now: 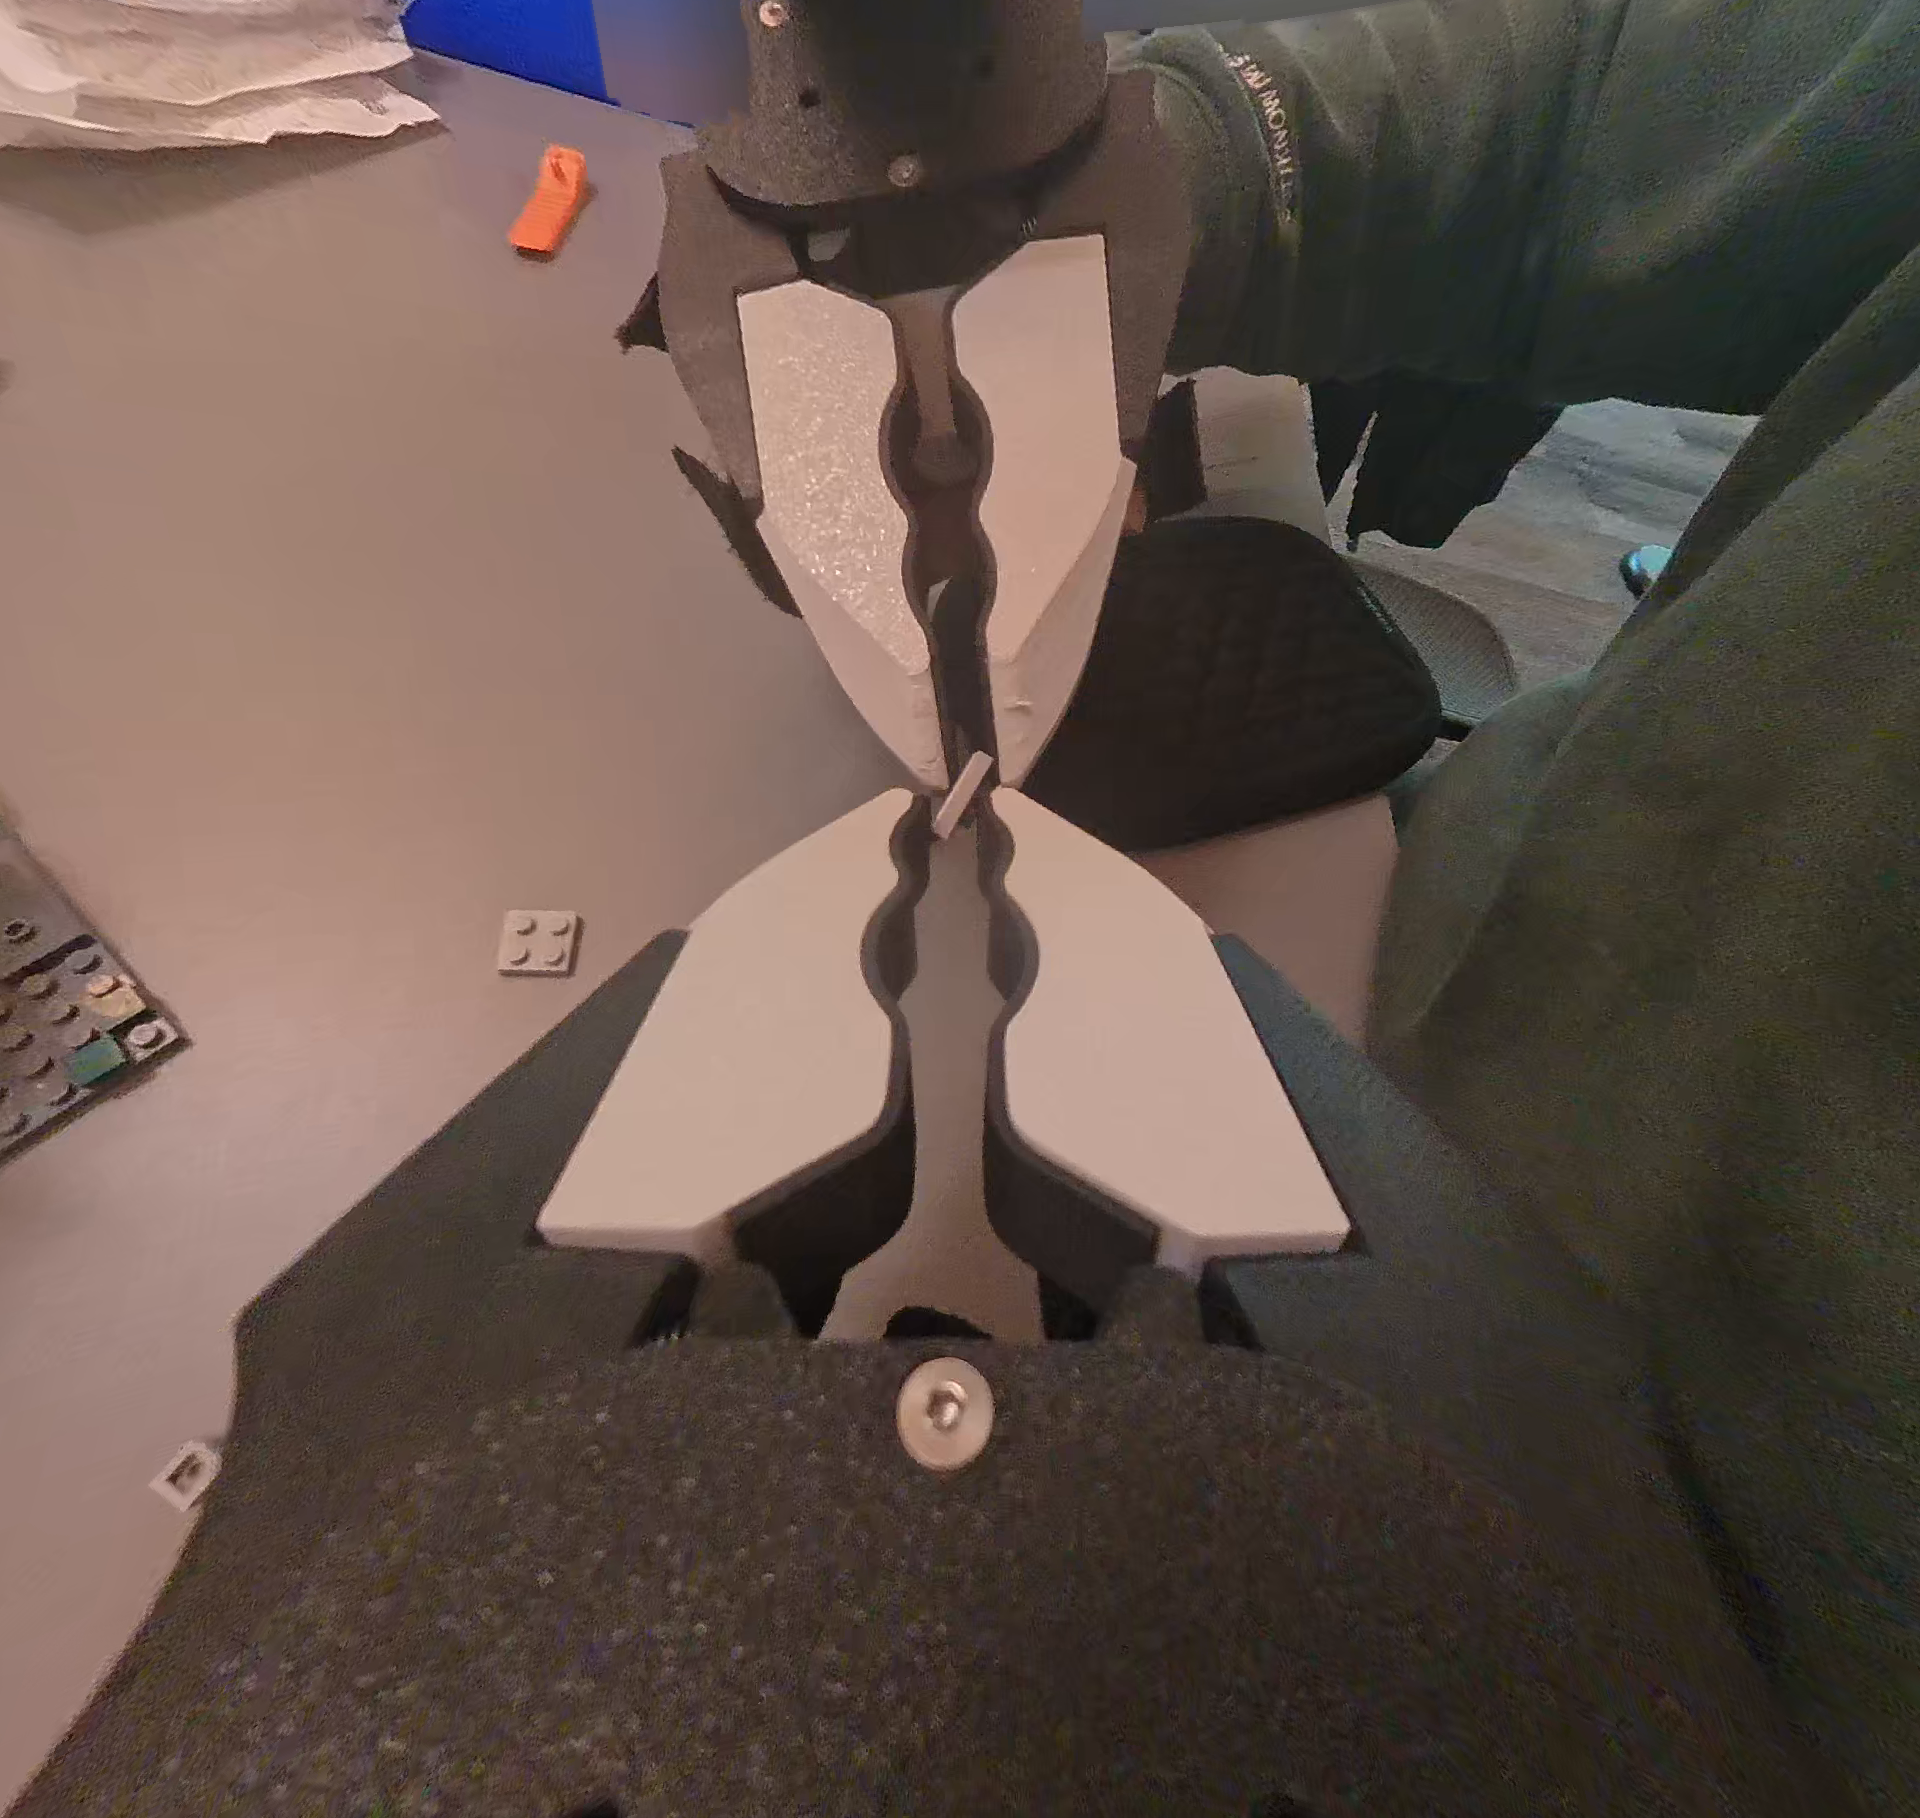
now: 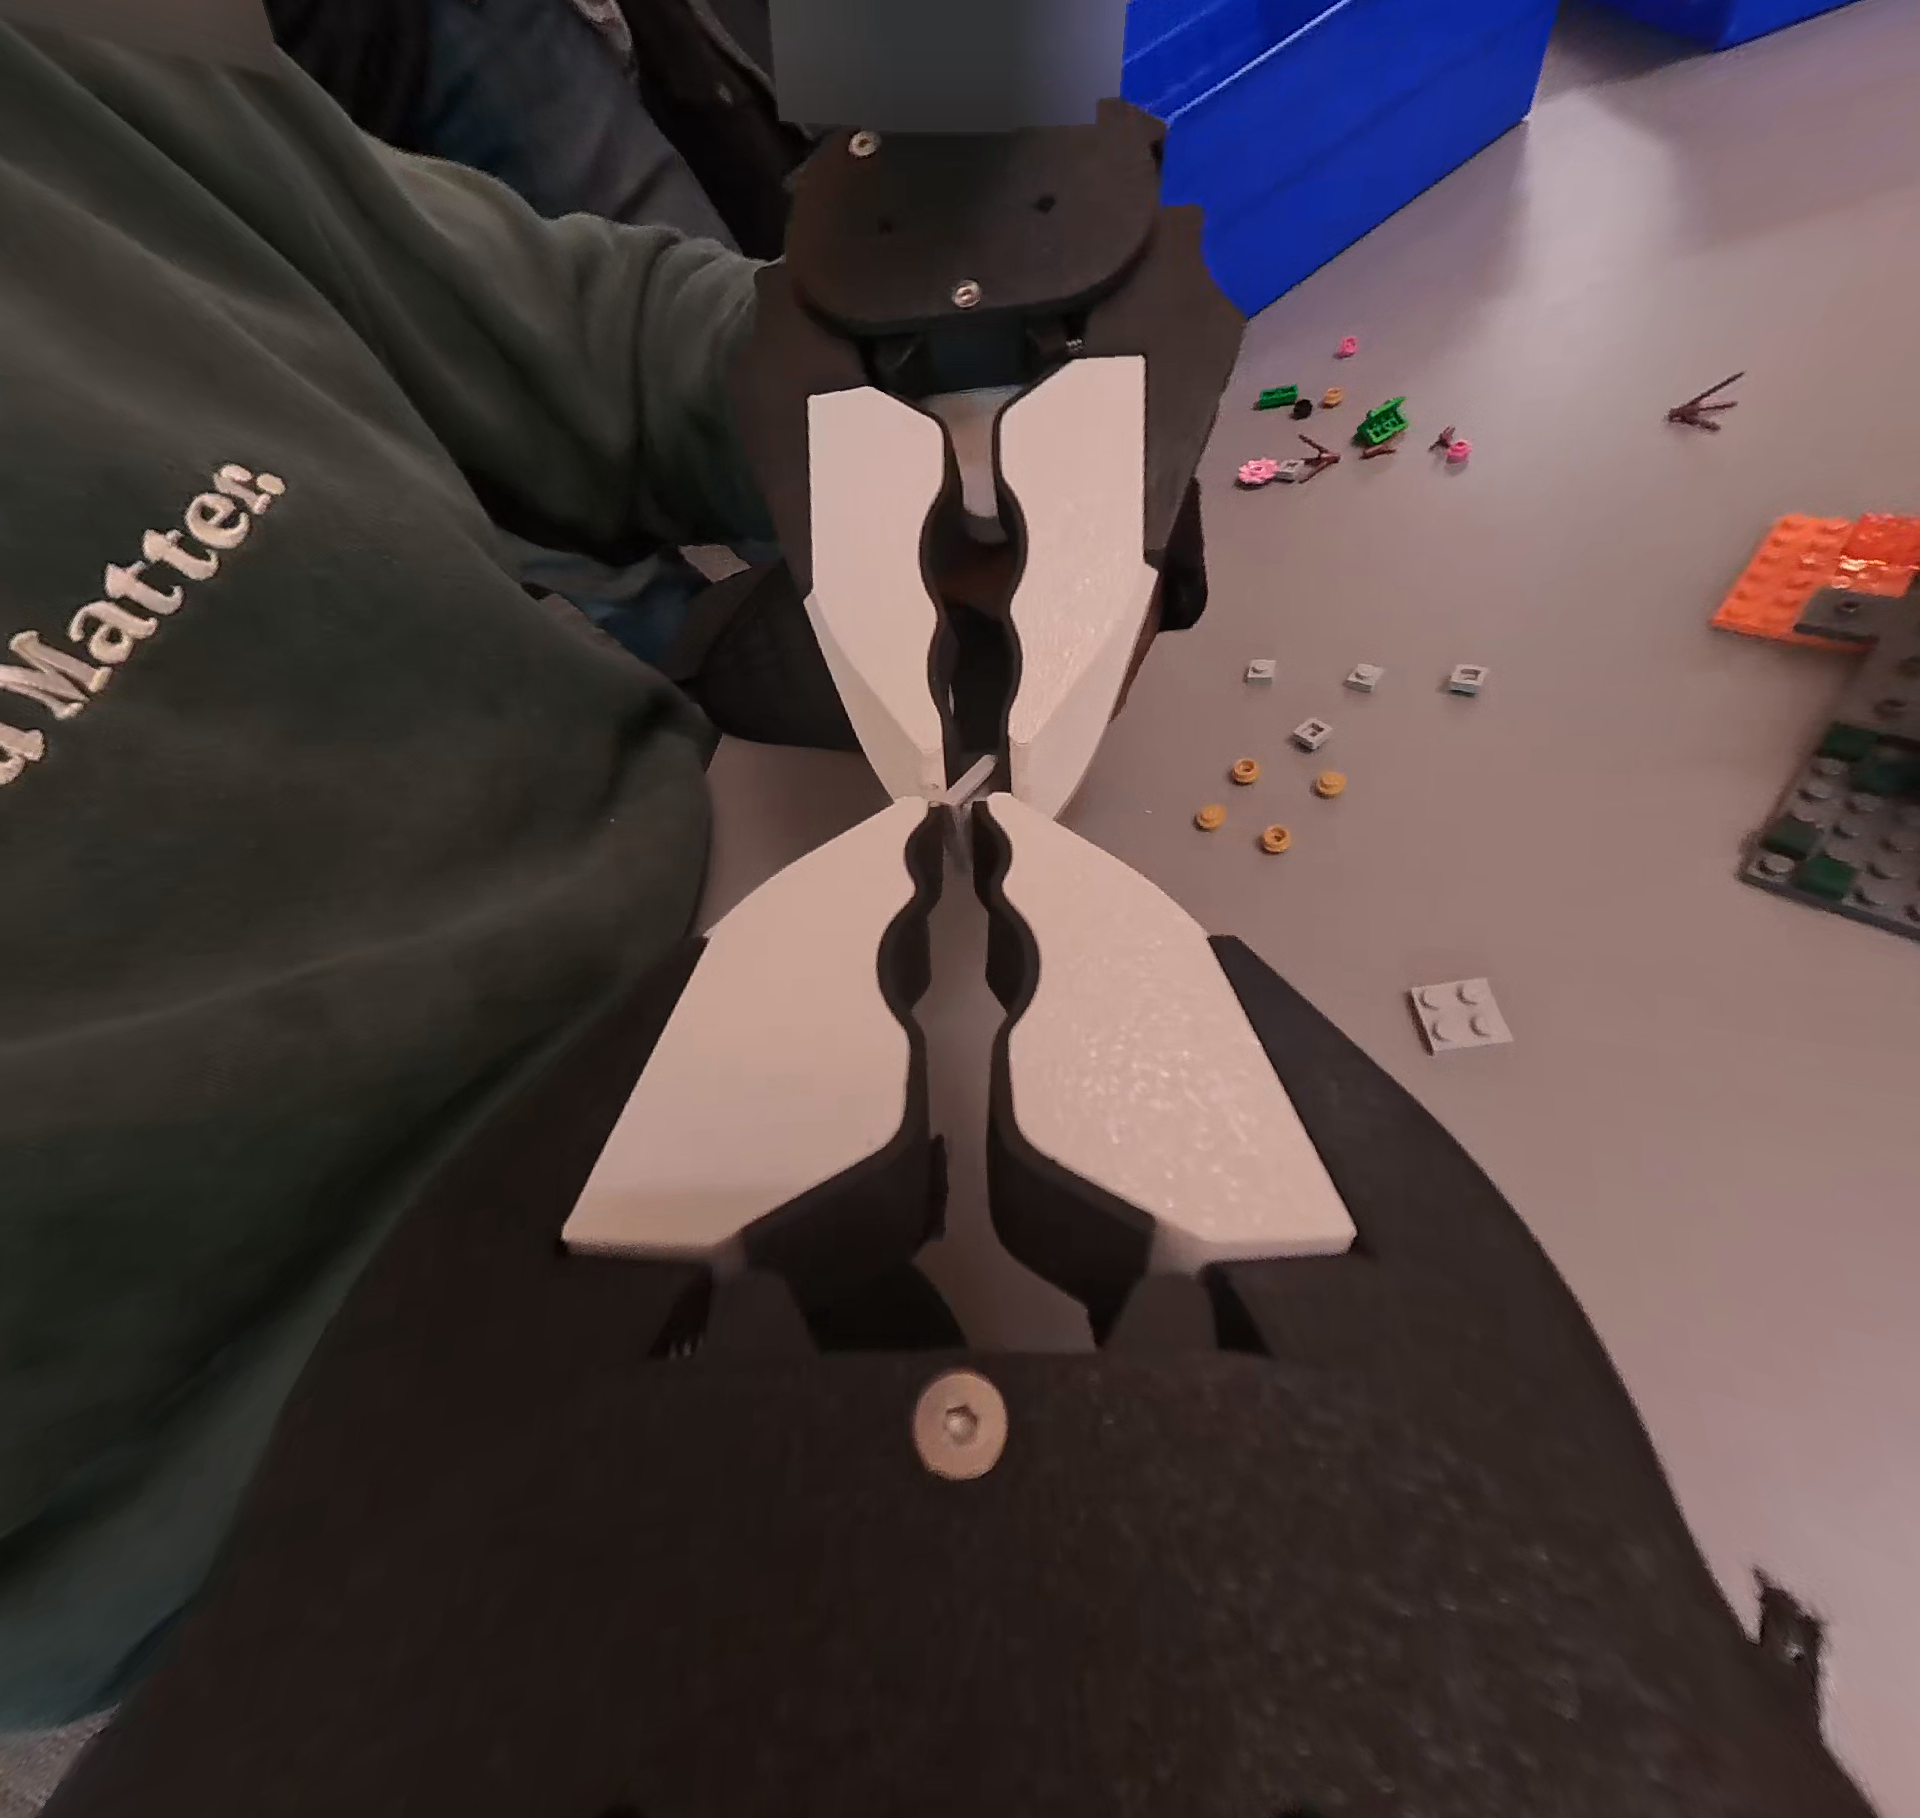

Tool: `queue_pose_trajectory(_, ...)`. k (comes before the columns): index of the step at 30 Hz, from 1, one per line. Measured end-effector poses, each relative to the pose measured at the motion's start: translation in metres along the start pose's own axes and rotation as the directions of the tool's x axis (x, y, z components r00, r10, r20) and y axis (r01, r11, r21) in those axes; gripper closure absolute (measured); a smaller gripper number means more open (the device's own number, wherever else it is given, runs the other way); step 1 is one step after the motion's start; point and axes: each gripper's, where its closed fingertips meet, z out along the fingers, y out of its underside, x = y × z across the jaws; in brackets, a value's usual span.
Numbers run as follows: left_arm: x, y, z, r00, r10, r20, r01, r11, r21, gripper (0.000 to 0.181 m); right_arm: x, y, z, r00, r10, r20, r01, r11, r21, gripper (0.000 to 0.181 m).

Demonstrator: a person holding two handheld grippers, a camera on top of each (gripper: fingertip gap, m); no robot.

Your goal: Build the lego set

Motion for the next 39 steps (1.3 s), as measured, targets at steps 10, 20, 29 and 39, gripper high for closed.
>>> queue_pose_trajectory(10, -0.005, -0.007, -0.010, 0.943, 0.259, 0.211, -0.271, 0.962, 0.030, 0.160, 0.002, -0.003, -0.002, 0.887, 0.436, 0.151, -0.450, 0.891, 0.067, 0.179)
queue_pose_trajectory(20, -0.001, -0.012, -0.012, 0.793, 0.474, 0.381, -0.496, 0.867, -0.046, 0.165, -0.001, -0.013, -0.002, 0.728, 0.609, 0.314, -0.667, 0.735, 0.123, 0.179)
queue_pose_trajectory(29, -0.022, 0.020, 0.008, 0.959, 0.220, 0.179, -0.191, 0.968, -0.166, 0.165, 0.030, 0.014, -0.031, 0.951, 0.284, -0.125, -0.278, 0.958, 0.064, 0.165)
queue_pose_trajectory(39, -0.052, 0.055, 0.052, 0.983, 0.164, 0.085, -0.117, 0.909, -0.399, 0.165, 0.036, 0.068, -0.026, 0.936, -0.106, -0.336, 0.008, 0.960, -0.280, 0.162)
